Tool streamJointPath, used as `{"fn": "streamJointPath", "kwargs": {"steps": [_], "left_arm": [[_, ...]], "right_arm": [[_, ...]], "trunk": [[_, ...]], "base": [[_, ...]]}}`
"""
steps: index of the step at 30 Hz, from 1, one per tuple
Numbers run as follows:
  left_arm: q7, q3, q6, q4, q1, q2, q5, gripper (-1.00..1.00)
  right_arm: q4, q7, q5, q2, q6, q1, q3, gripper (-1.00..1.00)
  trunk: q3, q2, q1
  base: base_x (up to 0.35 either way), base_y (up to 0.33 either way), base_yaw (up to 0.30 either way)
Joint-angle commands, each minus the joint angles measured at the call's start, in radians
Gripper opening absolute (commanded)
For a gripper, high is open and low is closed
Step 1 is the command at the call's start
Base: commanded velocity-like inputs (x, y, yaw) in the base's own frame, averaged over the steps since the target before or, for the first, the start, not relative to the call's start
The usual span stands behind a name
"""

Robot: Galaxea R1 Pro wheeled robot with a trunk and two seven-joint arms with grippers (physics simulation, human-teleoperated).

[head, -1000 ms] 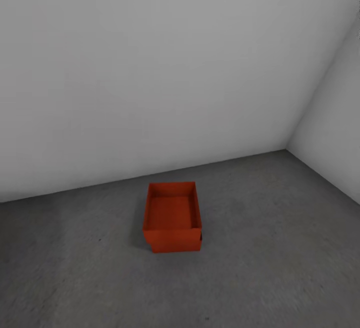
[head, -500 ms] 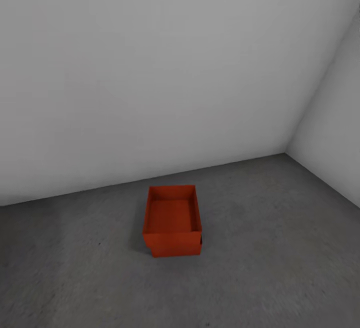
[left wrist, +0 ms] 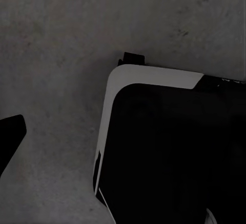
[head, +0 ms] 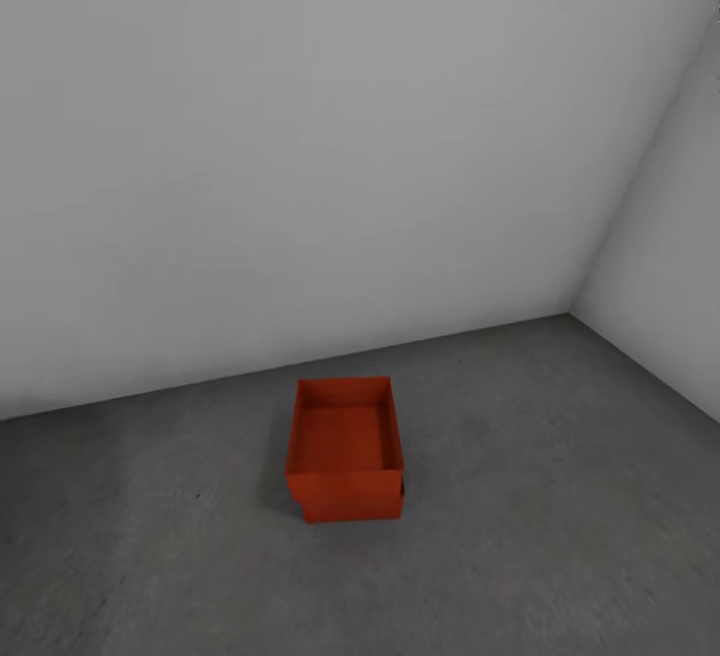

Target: Move the two storage containers from the living room to the garage. In the garage, place one container on the floor and stack the other container on top of it (either order is fine).

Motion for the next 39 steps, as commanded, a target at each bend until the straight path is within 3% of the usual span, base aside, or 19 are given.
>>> {"fn": "streamJointPath", "kwargs": {"steps": [1, 39], "left_arm": [[-0.004, -0.008, -0.003, 0.001, -0.001, 0.0, 0.01, 1.0], [-0.004, -0.008, -0.003, 0.001, -0.001, 0.0, 0.01, 1.0]], "right_arm": [[0.003, 0.0, -0.009, 0.001, -0.006, -0.001, 0.009, 1.0], [0.003, 0.001, -0.009, -0.001, -0.006, -0.001, 0.009, 1.0]], "trunk": [[0.001, -0.001, 0.0], [0.063, -0.001, 0.0]], "base": [[0.0, 0.0, 0.0], [0.0, 0.0, 0.0]]}}
